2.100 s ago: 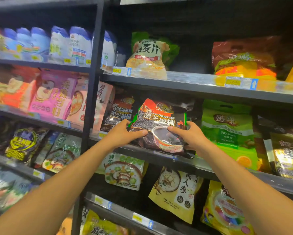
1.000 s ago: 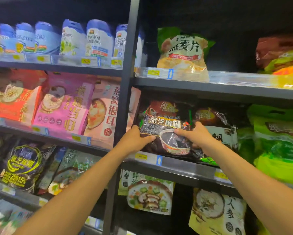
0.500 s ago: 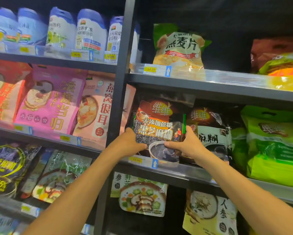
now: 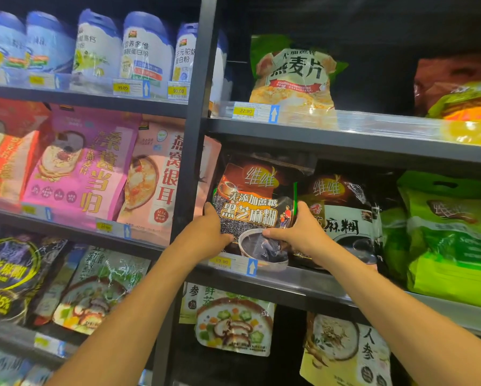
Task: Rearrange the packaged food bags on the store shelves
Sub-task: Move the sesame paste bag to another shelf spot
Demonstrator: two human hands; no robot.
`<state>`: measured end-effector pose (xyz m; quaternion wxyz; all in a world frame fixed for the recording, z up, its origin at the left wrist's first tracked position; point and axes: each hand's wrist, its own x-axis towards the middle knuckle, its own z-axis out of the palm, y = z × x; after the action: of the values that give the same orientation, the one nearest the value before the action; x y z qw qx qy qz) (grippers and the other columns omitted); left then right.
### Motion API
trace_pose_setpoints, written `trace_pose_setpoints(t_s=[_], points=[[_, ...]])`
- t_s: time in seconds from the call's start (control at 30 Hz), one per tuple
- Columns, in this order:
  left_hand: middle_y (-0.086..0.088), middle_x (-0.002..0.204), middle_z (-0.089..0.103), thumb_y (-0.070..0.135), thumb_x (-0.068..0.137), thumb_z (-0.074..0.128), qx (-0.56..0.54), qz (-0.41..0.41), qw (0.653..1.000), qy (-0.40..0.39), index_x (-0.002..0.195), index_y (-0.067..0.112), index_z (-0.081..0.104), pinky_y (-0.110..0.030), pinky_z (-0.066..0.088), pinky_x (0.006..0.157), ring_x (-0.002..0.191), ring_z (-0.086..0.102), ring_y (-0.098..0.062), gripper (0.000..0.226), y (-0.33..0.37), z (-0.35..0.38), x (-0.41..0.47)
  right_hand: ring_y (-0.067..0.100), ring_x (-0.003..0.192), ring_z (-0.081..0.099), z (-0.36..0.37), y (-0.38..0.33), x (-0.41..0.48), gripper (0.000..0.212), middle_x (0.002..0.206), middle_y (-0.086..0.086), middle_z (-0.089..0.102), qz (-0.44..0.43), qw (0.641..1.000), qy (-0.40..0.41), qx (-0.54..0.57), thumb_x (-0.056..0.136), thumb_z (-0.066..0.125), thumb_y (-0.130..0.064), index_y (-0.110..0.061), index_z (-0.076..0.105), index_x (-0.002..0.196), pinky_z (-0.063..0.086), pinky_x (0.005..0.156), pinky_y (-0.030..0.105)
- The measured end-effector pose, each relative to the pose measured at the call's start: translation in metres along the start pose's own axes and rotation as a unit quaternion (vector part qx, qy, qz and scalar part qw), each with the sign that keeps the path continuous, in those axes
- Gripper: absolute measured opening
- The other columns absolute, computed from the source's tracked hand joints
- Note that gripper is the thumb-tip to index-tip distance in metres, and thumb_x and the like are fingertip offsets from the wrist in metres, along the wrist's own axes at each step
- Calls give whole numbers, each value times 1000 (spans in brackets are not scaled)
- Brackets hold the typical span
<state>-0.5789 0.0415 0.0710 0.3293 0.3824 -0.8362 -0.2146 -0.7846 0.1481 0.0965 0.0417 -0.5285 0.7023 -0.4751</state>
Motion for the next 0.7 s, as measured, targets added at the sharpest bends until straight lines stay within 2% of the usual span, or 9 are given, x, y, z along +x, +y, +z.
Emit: trace_pose_setpoints(t_s=[0.13,0.27,0.47,0.63,0.7], points=[[-16,152,51,29,99,68,1,-6,1000,2,164,12,4,-49,48,112,134,56,-34,93,0,2,5,11,80,69,5,0,6,69,103,-5,63,0,1000,1,-5,74,92,-24,-19,43,121,58,54,23],[-18,154,49,30,98,69,10,-6,1000,15,164,13,7,-51,48,112,135,56,-36,92,-3,7,6,15,86,71,7,6,6,72,107,-3,65,0,1000,2,2,73,93,-26,-21,42,124,59,57,24],[-16,157,46,32,96,71,0,-2,999,40,163,13,11,-51,46,113,139,52,-35,92,-5,10,3,18,86,73,8,11,6,76,109,0,67,11,1000,10,-10,71,94,-30,-21,41,125,62,61,28],[-12,166,31,28,94,75,-13,21,996,91,163,14,12,-51,43,118,147,43,-32,95,-6,18,-1,21,92,72,12,13,9,78,108,-1,68,23,998,30,-46,65,96,-41,-22,44,120,65,78,46],[-11,169,25,27,92,77,-7,36,994,107,165,14,6,-50,41,119,150,39,-31,102,-6,18,-1,21,96,70,14,13,8,77,111,-1,67,26,997,40,-56,66,95,-42,-22,44,120,63,84,48]])
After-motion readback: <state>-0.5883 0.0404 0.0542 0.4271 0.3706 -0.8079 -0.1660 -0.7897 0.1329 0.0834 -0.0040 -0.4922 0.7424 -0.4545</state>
